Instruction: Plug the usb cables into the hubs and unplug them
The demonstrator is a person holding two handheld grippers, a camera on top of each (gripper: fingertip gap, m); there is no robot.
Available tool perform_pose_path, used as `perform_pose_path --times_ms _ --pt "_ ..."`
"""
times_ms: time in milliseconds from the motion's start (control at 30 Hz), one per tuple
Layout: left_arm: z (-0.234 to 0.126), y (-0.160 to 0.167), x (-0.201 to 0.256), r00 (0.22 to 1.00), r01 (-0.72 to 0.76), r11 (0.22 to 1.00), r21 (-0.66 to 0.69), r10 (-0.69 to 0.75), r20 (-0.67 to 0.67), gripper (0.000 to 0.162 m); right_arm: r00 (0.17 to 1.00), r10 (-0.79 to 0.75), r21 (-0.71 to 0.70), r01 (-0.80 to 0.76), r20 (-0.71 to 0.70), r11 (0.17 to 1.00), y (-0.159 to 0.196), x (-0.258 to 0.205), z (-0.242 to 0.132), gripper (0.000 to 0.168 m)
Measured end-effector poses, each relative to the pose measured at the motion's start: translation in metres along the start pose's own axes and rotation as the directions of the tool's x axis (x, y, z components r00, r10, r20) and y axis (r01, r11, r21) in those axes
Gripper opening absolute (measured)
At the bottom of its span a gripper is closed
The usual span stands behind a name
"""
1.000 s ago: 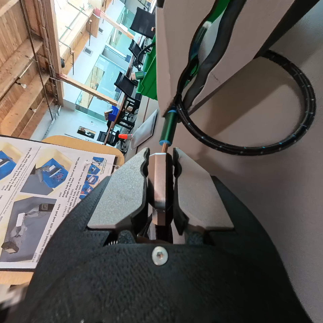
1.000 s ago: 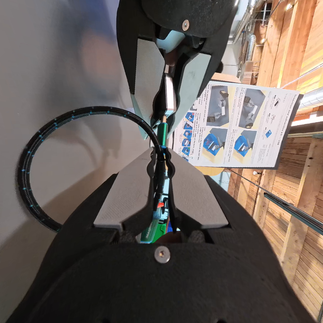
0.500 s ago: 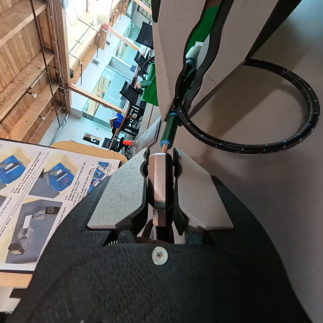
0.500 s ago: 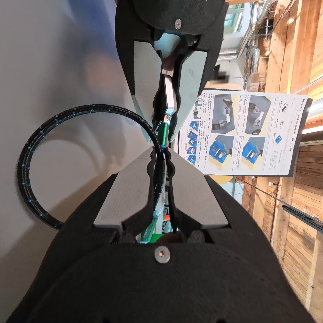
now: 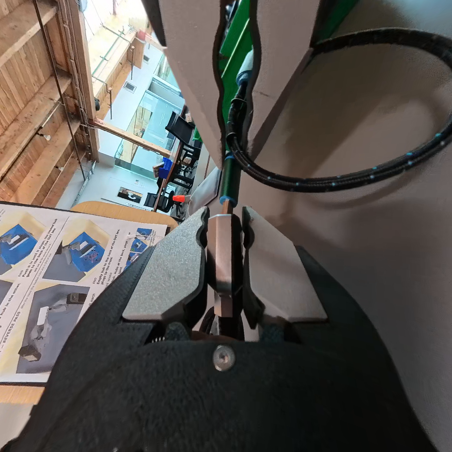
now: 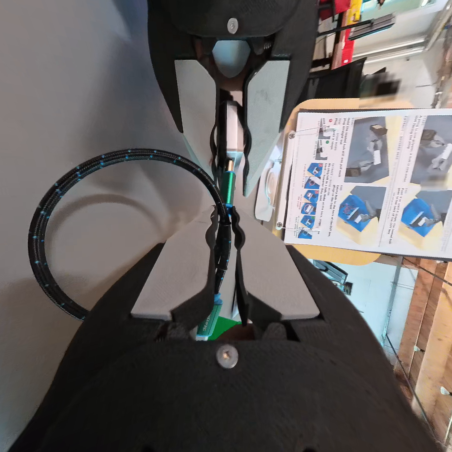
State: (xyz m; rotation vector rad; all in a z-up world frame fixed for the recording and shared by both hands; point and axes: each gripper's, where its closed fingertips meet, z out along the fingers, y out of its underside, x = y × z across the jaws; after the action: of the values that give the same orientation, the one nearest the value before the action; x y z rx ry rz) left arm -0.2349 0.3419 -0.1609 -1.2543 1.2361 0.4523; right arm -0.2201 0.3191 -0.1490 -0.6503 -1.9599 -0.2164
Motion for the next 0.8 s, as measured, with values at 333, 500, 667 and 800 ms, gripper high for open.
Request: perform_pose_path --times_ms 333,500,667,800 --pt "0.0005 0.007 0.0027 1.0 -0.004 0.999 -0.033 0.004 -0.018 0.025 0.966 -0.245 -0.151 0.231 -0.081 0.961 -0.0009 -0.0001 0.0036 0.007" --pt "-0.0016 0.0045 -0.0016 1.0 0.027 1.0 -0.016 -0.027 -0.01 0.024 0.942 -0.301 -0.151 0.279 -0.149 0.948 -0.0065 0.0056 -0.0022 0.007" --pt "-0.0006 0.0034 0.0052 0.999 -0.002 1.0 -0.017 0.001 -0.033 0.025 0.946 -0.304 -0.092 0.295 -0.115 0.951 -0.0046 0.0 -0.0019 0.007" --pt "-0.0007 0.0027 0.0025 1.0 -0.004 1.0 -0.017 0.003 -0.018 0.025 0.989 -0.145 0.004 0.145 -0.039 0.989 -0.0039 -0.0022 -0.0002 0.007"
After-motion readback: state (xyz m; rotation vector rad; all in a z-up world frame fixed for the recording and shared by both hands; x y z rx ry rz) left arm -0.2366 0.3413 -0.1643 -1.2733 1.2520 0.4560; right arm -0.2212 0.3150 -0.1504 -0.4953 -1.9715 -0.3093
